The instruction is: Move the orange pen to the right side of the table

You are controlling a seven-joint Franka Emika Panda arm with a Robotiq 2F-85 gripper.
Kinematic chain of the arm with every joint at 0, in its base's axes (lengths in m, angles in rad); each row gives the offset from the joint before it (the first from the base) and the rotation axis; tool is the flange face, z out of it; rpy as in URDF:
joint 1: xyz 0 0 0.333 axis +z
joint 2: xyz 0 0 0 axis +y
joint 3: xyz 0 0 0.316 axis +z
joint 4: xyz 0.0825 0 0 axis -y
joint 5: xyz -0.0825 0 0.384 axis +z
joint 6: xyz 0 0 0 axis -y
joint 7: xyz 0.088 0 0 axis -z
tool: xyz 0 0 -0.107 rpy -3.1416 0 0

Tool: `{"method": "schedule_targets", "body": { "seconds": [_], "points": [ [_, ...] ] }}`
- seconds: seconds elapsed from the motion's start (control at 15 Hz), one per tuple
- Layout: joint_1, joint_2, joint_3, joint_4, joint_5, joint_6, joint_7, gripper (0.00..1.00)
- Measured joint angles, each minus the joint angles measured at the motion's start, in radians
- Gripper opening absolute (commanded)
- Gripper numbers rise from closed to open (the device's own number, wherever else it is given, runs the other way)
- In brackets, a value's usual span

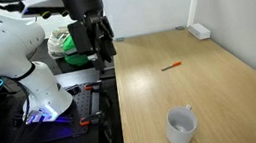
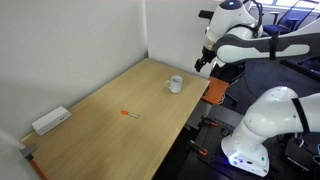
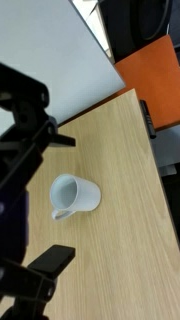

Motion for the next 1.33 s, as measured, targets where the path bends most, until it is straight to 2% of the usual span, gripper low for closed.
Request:
{"method": "schedule_targets", "body": {
  "seconds": [0.73,1.33],
  "points": [
    [0.016,0.004,0.001,0.02,0.0,0.001,-0.006,1.0],
    [0.136,0.129,-0.006,0.129,0.0,0.094,-0.146,1.0]
  ]
}}
